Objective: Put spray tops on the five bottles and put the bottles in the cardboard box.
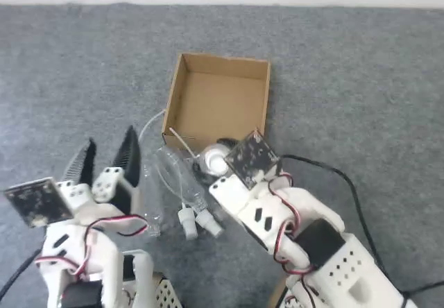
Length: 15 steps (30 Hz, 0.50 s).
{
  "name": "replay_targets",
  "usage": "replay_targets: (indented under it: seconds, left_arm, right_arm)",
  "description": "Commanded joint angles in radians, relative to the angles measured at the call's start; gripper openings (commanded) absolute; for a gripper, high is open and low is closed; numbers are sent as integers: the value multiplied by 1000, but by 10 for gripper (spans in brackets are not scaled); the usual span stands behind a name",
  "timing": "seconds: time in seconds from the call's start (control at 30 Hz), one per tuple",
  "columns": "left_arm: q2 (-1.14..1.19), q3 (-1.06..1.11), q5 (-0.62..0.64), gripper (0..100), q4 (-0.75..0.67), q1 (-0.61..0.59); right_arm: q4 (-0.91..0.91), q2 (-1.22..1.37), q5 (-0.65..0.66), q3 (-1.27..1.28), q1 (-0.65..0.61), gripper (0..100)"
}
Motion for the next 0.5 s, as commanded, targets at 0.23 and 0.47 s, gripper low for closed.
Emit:
replay_targets:
  seconds: [0.23, 0.47]
  left_arm:
    - [-12, 150, 5, 236, -26, -132]
    - [-12, 243, 5, 236, -26, -135]
  right_arm:
    - [-38, 197, -11, -242, 84, 24]
    - [-71, 352, -11, -371, 97, 24]
